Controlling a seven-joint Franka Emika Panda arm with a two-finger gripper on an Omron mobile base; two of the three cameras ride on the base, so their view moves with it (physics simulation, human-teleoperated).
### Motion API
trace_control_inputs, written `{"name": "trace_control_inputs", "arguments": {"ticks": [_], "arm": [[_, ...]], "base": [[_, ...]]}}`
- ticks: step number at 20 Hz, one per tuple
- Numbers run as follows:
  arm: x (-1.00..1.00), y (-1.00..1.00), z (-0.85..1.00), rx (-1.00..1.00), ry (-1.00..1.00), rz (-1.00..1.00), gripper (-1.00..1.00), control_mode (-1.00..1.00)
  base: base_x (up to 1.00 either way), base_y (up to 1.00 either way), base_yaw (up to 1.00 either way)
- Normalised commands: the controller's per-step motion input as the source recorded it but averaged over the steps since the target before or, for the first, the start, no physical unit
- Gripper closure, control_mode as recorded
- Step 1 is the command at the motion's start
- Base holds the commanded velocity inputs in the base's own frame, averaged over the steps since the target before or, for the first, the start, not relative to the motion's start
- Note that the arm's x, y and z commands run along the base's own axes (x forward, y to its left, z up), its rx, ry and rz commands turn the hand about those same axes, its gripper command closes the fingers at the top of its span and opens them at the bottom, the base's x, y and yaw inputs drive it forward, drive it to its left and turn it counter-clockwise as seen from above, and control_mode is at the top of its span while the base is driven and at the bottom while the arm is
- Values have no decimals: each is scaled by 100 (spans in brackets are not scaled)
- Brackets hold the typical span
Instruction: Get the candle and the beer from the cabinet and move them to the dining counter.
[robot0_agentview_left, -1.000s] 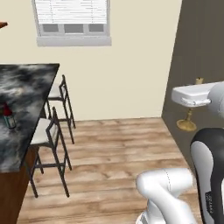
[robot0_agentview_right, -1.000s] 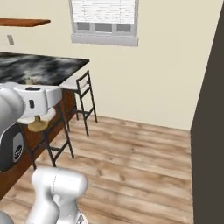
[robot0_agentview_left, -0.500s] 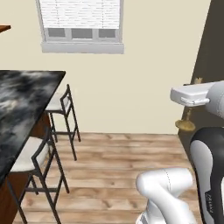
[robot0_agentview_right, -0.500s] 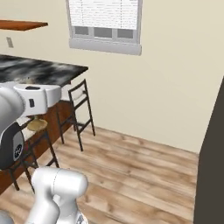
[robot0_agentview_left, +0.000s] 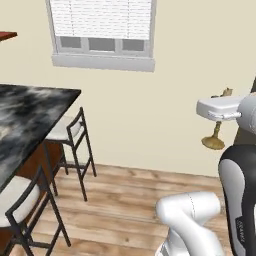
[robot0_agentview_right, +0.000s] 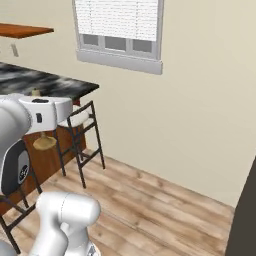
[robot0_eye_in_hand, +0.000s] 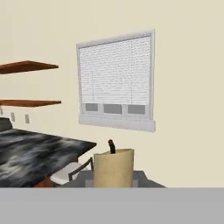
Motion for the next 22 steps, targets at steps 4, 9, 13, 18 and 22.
{"name": "trace_control_inputs", "arguments": {"ticks": [4, 9, 13, 18, 22], "arm": [[0, 0, 0, 0, 0, 0, 100, 100], [0, 0, 0, 0, 0, 0, 100, 100], [0, 0, 0, 0, 0, 0, 100, 100], [0, 0, 0, 0, 0, 0, 100, 100], [0, 0, 0, 0, 0, 0, 100, 100]], "base": [[83, 0, 69], [70, -12, 76], [68, -28, 72], [69, -27, 63], [44, -1, 58]]}}
